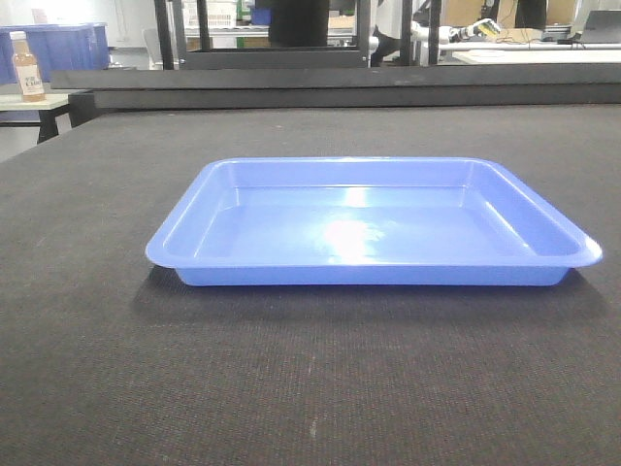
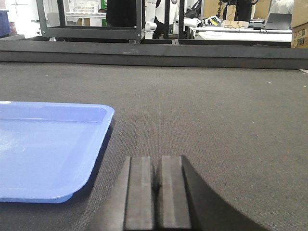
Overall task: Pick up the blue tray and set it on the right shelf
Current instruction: 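Move both grippers toward the opposite short edges of the blue tray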
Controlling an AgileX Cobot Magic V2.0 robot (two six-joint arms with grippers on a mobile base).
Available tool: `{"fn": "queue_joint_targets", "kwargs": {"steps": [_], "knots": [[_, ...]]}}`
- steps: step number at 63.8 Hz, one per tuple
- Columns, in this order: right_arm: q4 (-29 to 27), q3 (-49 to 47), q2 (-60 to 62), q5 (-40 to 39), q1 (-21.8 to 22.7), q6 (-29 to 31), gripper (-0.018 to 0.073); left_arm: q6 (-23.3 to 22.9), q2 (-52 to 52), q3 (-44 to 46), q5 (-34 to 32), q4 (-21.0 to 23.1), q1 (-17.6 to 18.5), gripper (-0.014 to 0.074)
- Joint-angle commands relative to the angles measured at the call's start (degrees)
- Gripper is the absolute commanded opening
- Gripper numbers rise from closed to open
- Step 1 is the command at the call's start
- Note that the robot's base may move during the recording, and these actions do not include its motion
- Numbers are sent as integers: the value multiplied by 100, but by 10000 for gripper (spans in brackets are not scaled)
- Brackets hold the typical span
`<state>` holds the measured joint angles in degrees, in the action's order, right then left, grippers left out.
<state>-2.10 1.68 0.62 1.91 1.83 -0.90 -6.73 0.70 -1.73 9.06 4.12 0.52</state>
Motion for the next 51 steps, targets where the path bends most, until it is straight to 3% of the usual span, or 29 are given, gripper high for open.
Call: {"fn": "queue_joint_targets", "kwargs": {"steps": [1,40,51], "knots": [[-31,-132,116,-526,30,17,60,-28,82,-162,-458,23,-15,-48],[-25,-137,115,-766,36,17,60,-28,82,-162,-579,11,-15,-48],[-43,-457,110,-1046,36,11,60,-28,-8,103,-1442,-12,-15,-48]]}}
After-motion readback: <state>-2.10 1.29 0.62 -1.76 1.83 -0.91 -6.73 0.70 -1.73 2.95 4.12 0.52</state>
